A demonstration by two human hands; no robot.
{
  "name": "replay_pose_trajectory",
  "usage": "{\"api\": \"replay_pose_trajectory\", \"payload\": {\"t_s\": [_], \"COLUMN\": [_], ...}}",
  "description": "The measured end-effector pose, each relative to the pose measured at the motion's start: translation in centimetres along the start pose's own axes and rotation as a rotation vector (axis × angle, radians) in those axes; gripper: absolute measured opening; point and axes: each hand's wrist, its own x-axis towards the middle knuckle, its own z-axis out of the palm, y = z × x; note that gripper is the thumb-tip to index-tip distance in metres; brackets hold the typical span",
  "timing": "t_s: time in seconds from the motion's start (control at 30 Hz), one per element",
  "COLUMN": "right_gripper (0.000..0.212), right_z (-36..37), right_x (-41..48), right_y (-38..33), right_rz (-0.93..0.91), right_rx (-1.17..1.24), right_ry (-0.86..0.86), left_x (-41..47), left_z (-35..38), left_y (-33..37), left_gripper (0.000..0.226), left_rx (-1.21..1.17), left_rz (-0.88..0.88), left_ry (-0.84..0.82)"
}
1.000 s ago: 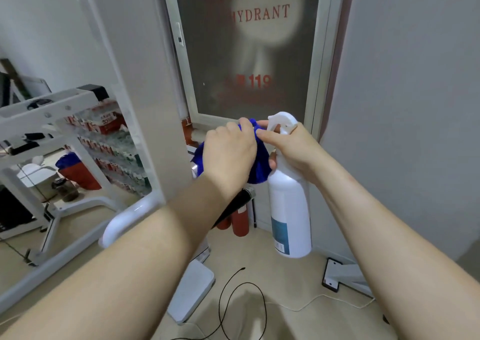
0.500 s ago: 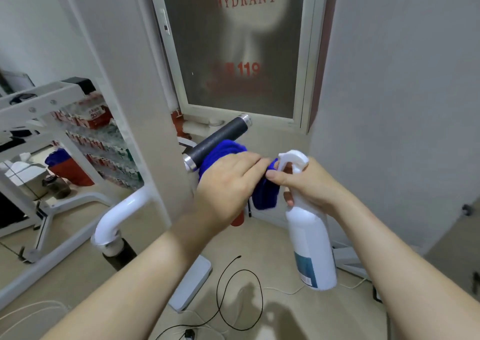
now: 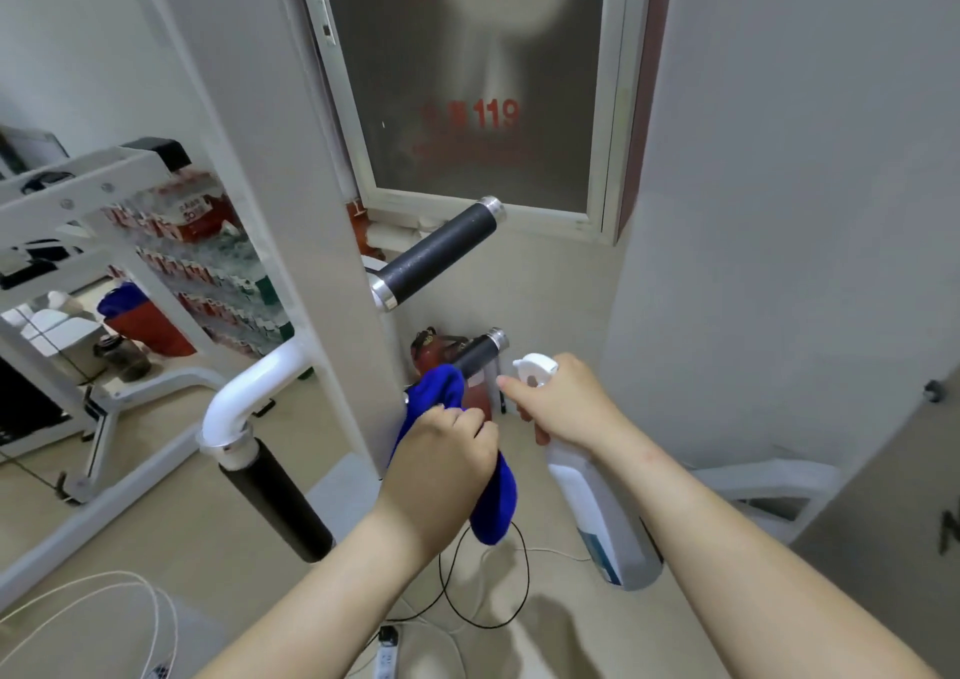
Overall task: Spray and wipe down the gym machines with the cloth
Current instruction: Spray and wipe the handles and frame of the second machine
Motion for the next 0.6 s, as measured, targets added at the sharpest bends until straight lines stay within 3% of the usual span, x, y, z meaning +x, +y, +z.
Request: {"api": "replay_pose_trajectory", "payload": {"t_s": [0.2, 0.3, 0.47, 0.6], "right_gripper": [0.047, 0.027, 0.025, 0.027], "right_z": [0.0, -0.3, -0.6, -0.5], "right_x": [-0.3, -0.5, -0.9, -1.3], "right_y": [1.1, 1.5, 1.9, 1.6], "right_rz": [0.021, 0.042, 0.054, 0.043], "right_rx": [0.142, 0.177, 0.351, 0.374], "right_ry": [0.078, 0.052, 0.113, 0.079], "left_x": [1.8, 5.4, 8.2, 7.6], "left_z": [-2.5, -3.0, -0.1, 0.5], "left_y": [0.2, -0.6, -1.7, -1.6], "left_gripper": [0.027, 0.021, 0.03, 0.066], "left_rx": [-0.287, -0.193, -0.071, 0.158], "left_rz": [-0.228, -0.304, -0.437, -0.334], "left_ry": [0.213, 0.241, -0.1, -0.253]}}
